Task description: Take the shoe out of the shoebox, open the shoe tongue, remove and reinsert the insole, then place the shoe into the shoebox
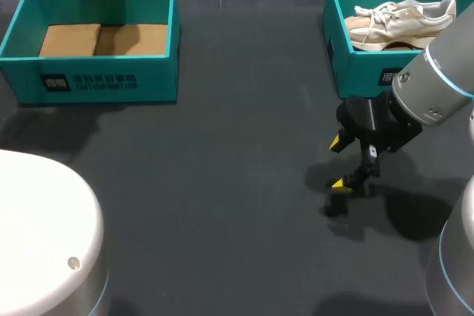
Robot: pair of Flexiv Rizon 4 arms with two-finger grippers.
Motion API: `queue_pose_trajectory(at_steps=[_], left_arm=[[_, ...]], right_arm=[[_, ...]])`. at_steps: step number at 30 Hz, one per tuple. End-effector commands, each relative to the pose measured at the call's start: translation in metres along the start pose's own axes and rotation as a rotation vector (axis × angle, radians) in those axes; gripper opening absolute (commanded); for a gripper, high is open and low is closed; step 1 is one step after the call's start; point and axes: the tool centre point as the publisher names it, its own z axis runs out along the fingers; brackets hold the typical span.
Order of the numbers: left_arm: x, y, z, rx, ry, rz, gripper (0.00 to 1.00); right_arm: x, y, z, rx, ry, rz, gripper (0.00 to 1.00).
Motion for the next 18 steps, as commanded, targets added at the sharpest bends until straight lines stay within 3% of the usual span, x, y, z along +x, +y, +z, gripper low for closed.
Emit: queue_pose_trajectory(at_steps=[1, 5, 7, 18], left_arm=[[-0.015, 0.016, -0.003, -0.008, 0.026, 0.056, 0.00], [-0.018, 0.033, -0.007, -0.036, -0.020, 0.212, 0.00], [-0.018, 0.039, -0.007, -0.090, -0.056, 0.224, 0.00], [-0.018, 0.039, -0.007, -0.090, -0.056, 0.224, 0.00]], right_arm=[[0.001, 0.000, 0.001, 0.001, -0.003, 0.000, 1.00], [0.001, 0.000, 0.001, 0.001, -0.003, 0.000, 1.00], [0.001, 0.000, 0.001, 0.001, -0.003, 0.000, 1.00], [0.001, 0.000, 0.001, 0.001, -0.003, 0.000, 1.00]])
